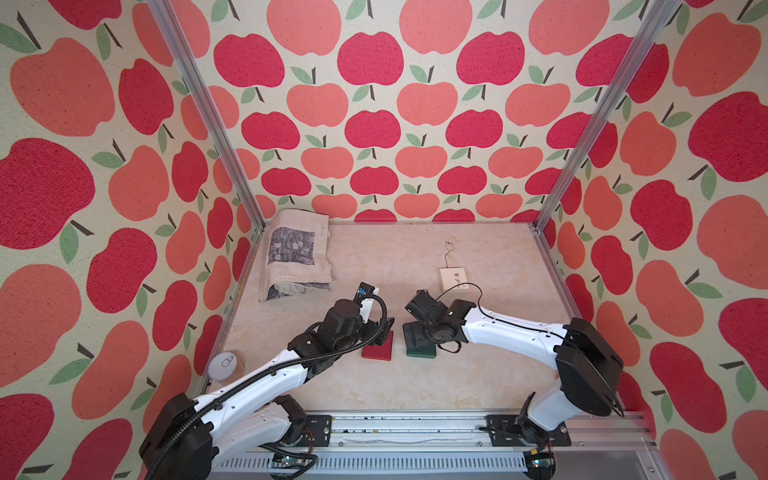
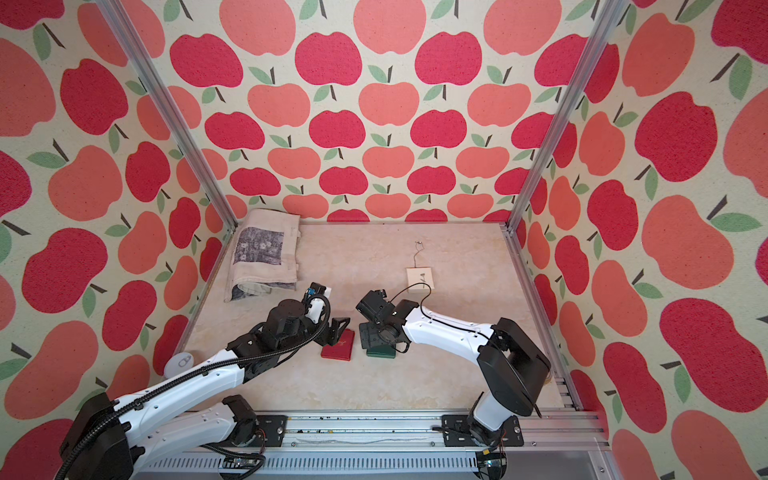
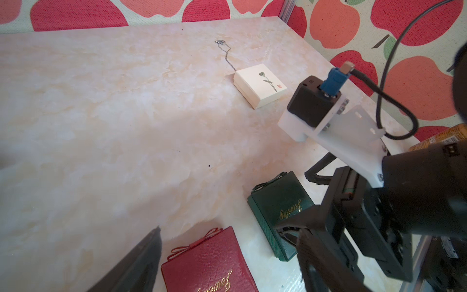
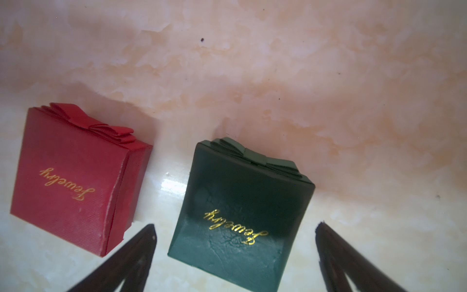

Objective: Take the necklace out of the lift-off lid jewelry box
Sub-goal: Pick up the jewelry box from the center of the board.

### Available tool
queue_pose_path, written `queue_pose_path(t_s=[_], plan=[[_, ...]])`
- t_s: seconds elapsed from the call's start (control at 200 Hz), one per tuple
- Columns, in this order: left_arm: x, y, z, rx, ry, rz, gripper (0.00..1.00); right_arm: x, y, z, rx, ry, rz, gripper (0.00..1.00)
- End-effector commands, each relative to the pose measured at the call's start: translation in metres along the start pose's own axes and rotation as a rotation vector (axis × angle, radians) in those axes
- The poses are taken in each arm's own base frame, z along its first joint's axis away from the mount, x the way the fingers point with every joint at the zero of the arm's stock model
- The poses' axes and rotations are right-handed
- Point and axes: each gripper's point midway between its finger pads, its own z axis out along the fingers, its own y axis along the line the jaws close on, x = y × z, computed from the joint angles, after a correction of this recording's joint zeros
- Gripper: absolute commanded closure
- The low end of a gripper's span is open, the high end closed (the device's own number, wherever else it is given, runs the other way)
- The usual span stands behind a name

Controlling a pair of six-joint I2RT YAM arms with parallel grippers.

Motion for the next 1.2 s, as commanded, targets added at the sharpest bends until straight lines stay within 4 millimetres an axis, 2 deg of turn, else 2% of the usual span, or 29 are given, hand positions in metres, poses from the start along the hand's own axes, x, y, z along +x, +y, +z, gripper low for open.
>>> queue_pose_path(t_s=[0.0,0.29,0.67,0.946,1.196], plan=[[0.009,0.006,-0.005,-0.015,0.018,-0.006,0.14,-0.003,-0.004,-0.003,0.058,-0.010,0.025,0.01],[0.011,0.008,-0.007,-0.017,0.013,-0.006,0.13,0.000,0.001,0.004,0.079,0.016,0.021,0.01],[0.010,0.006,-0.008,-0.008,0.008,-0.008,0.12,0.010,-0.009,0.012,0.150,0.044,0.028,0.01],[0.009,0.006,-0.007,-0.008,0.003,-0.013,0.11,0.013,-0.002,0.018,0.119,0.064,0.008,0.02],[0.008,0.007,-0.005,-0.012,0.000,-0.015,0.10,0.013,0.003,0.022,0.104,0.075,-0.007,0.07]])
